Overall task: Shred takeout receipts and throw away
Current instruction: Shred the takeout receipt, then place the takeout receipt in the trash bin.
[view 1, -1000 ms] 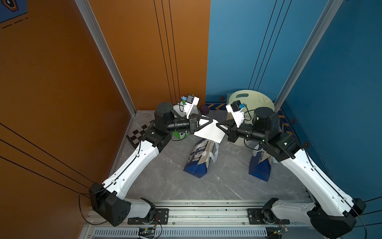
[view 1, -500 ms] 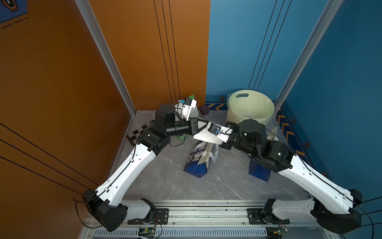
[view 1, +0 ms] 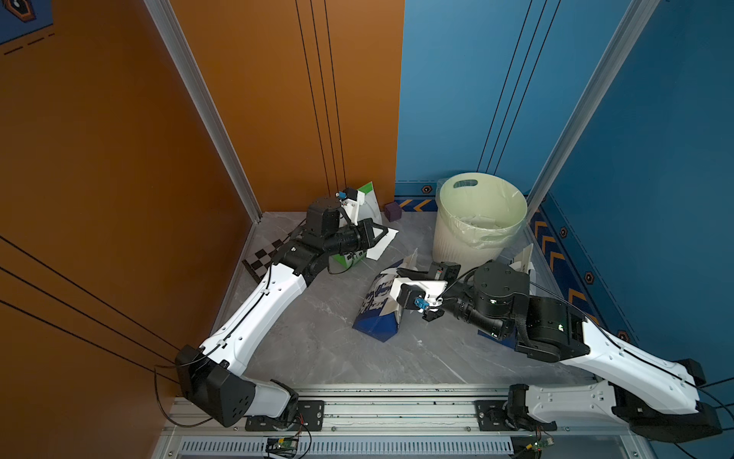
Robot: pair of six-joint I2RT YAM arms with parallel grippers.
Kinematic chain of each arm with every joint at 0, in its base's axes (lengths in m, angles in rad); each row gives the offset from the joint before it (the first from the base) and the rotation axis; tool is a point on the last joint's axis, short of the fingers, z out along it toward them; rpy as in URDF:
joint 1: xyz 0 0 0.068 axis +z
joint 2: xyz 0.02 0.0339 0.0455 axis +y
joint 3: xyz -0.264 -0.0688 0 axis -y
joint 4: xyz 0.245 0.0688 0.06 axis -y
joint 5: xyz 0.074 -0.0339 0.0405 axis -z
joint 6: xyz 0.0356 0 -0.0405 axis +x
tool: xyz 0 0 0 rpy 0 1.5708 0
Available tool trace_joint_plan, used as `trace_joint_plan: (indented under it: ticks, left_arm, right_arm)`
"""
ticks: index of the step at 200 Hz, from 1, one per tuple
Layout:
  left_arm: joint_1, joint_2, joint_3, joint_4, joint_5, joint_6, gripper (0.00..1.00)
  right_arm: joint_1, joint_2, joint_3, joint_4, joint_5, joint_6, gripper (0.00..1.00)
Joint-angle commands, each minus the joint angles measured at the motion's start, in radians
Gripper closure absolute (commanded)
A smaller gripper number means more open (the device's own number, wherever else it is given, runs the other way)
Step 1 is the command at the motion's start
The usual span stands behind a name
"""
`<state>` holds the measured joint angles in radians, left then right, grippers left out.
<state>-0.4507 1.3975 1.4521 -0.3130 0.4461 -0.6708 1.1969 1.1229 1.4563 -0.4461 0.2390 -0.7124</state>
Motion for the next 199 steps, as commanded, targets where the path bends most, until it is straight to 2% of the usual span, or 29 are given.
trace_joint_plan:
  ticks: [1,11,35,64,96,113,147,172,191,199]
  left_arm:
    - [0.010,0.012,0.060,-0.002,-0.047,0.049,1.00]
    - [0.007,0.016,0.074,0.000,-0.051,0.066,1.00]
    - [0.003,0.012,0.081,0.040,-0.024,0.091,1.00]
    - [-0.002,-0.006,0.073,0.106,0.026,0.084,1.00]
    - [-0.014,-0.032,0.026,0.247,0.074,0.032,1.00]
    - [-0.020,-0.040,0.019,0.257,0.074,0.028,1.00]
    - [-0.037,-0.052,0.008,0.278,0.064,0.017,1.00]
    - [-0.048,-0.054,-0.012,0.334,0.059,-0.029,1.00]
    - [-0.054,-0.049,-0.008,0.343,0.058,-0.047,1.00]
    - [-0.055,-0.048,-0.007,0.345,0.059,-0.050,1.00]
  right_arm:
    - [-0.075,-0.036,0.040,0.000,-0.144,0.304,1.00]
    - [-0.150,-0.038,0.049,0.017,-0.161,0.425,1.00]
    - [-0.353,-0.024,0.094,0.021,-0.099,0.675,1.00]
    - [-0.598,0.033,0.161,0.006,-0.056,0.869,1.00]
    - [-0.807,0.148,0.237,-0.001,-0.039,0.949,1.00]
    - [-0.883,0.223,0.279,0.001,-0.038,0.973,1.00]
    - [-0.949,0.363,0.317,0.001,0.031,0.967,1.00]
    - [-0.973,0.447,0.311,-0.001,0.037,0.967,1.00]
    - [-0.977,0.485,0.318,-0.013,-0.002,0.978,0.69]
    - [-0.975,0.489,0.327,-0.022,-0.018,0.981,0.62]
